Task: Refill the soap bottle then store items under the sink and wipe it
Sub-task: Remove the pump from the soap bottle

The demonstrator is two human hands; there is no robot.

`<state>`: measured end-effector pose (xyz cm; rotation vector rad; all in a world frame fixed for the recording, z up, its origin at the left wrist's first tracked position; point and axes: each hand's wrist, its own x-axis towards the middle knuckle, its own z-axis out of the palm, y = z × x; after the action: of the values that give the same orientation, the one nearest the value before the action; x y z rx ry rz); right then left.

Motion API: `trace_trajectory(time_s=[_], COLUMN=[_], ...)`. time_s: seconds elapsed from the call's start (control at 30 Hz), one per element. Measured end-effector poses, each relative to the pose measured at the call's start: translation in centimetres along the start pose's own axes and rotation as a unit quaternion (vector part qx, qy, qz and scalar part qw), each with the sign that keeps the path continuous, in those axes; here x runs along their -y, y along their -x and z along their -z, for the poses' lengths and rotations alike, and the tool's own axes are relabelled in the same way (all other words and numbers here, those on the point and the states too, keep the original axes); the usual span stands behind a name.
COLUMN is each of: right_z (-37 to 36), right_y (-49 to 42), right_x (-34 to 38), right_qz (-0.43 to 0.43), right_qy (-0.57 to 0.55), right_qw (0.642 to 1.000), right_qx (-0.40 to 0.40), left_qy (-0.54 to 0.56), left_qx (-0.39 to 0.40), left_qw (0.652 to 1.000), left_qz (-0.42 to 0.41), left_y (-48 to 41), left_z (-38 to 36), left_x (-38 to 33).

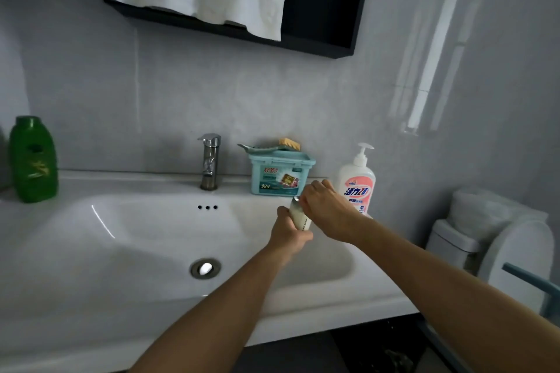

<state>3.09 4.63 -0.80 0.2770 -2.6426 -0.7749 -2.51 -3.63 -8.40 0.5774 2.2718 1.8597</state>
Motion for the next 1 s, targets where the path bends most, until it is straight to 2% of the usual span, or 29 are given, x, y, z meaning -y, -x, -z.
trace_trajectory(time_s=[0.1,0.27,0.37,0.47,0.63,0.87,1.0], right_z=[0.4,0.2,0.6,3.1,3.6,2.8,2.4], right_y=[-0.1,-0.3,-1.1,-1.3,-0.6,0.1,0.2], right_x=[0.1,0.1,-0.4,-1.5,-1.8,-1.3,-1.5], right_qz=[-0.010,-0.008,-0.074,-0.133,-0.189,-0.228,-0.236], right_qy=[-0.035,-0.012,-0.090,-0.225,-0.360,-0.458,-0.470], right_qw=[0.999,0.999,0.993,0.965,0.914,0.858,0.849], right_qx=[0.018,0.047,0.036,0.026,-0.008,-0.042,-0.045], left_qy=[0.004,0.018,-0.002,-0.004,-0.002,0.007,0.021], left_qx=[0.002,0.000,0.007,0.008,0.008,0.021,0.022], left_qw=[1.000,1.000,1.000,1.000,1.000,1.000,1.000], left_qz=[-0.001,0.001,0.015,0.021,0.015,-0.002,0.005], left_y=[0.1,0.2,0.3,0.4,0.7,1.2,1.0], left_z=[0.0,0.0,0.1,0.4,0.2,0.0,-0.1], left_x=[0.0,0.0,0.2,0.1,-0.1,-0.2,-0.3])
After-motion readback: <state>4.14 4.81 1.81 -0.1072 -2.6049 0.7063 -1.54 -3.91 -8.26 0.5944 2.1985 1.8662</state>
